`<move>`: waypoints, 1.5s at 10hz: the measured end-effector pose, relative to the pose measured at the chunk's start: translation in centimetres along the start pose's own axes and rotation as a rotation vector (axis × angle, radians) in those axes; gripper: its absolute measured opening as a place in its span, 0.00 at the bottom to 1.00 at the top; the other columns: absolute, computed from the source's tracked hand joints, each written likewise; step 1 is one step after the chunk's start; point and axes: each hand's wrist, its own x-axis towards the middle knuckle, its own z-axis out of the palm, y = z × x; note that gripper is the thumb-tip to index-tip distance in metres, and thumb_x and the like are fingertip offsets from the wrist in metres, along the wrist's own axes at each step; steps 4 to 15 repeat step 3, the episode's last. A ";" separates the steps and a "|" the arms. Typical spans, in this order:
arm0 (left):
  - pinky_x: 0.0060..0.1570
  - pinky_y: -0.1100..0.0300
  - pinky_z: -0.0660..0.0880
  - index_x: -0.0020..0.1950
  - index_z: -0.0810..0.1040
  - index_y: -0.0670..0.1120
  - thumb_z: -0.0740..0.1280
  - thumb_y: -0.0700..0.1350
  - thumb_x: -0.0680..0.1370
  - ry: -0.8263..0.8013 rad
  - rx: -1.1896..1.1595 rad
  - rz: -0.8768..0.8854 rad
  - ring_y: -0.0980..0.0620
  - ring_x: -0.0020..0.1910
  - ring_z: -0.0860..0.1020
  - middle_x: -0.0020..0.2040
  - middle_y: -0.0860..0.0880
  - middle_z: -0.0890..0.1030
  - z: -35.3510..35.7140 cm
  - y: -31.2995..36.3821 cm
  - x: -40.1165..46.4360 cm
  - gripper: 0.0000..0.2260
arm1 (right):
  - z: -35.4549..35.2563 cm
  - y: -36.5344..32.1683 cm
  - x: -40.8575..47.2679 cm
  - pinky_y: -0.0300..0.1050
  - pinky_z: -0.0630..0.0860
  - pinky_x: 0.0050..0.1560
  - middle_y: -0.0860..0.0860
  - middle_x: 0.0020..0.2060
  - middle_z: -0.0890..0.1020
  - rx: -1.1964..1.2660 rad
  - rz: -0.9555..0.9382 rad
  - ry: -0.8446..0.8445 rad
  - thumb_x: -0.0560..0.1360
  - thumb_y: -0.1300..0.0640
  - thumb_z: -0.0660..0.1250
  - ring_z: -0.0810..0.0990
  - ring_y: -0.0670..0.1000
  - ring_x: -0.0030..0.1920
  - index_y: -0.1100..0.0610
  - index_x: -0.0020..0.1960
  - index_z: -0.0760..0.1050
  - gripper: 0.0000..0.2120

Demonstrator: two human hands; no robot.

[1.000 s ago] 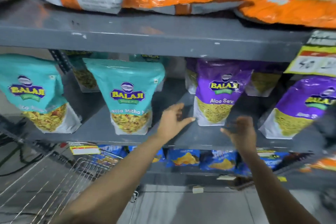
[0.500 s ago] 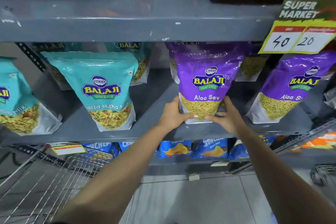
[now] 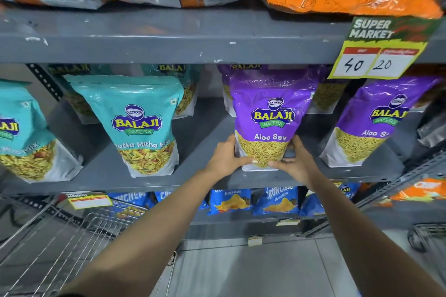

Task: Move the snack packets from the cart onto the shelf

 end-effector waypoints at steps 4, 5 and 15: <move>0.51 0.72 0.72 0.71 0.65 0.46 0.78 0.48 0.68 0.098 -0.123 0.012 0.56 0.58 0.76 0.61 0.55 0.74 -0.4 0.5 -2.7 0.36 | 0.6 0.3 -1.8 0.43 0.73 0.57 0.51 0.61 0.76 0.084 0.018 0.147 0.62 0.60 0.81 0.75 0.49 0.62 0.53 0.70 0.63 0.42; 0.51 0.72 0.72 0.71 0.65 0.46 0.78 0.48 0.68 0.098 -0.123 0.012 0.56 0.58 0.76 0.61 0.55 0.74 -0.4 0.5 -2.7 0.36 | 0.6 0.3 -1.8 0.43 0.73 0.57 0.51 0.61 0.76 0.084 0.018 0.147 0.62 0.60 0.81 0.75 0.49 0.62 0.53 0.70 0.63 0.42; 0.51 0.72 0.72 0.71 0.65 0.46 0.78 0.48 0.68 0.098 -0.123 0.012 0.56 0.58 0.76 0.61 0.55 0.74 -0.4 0.5 -2.7 0.36 | 0.6 0.3 -1.8 0.43 0.73 0.57 0.51 0.61 0.76 0.084 0.018 0.147 0.62 0.60 0.81 0.75 0.49 0.62 0.53 0.70 0.63 0.42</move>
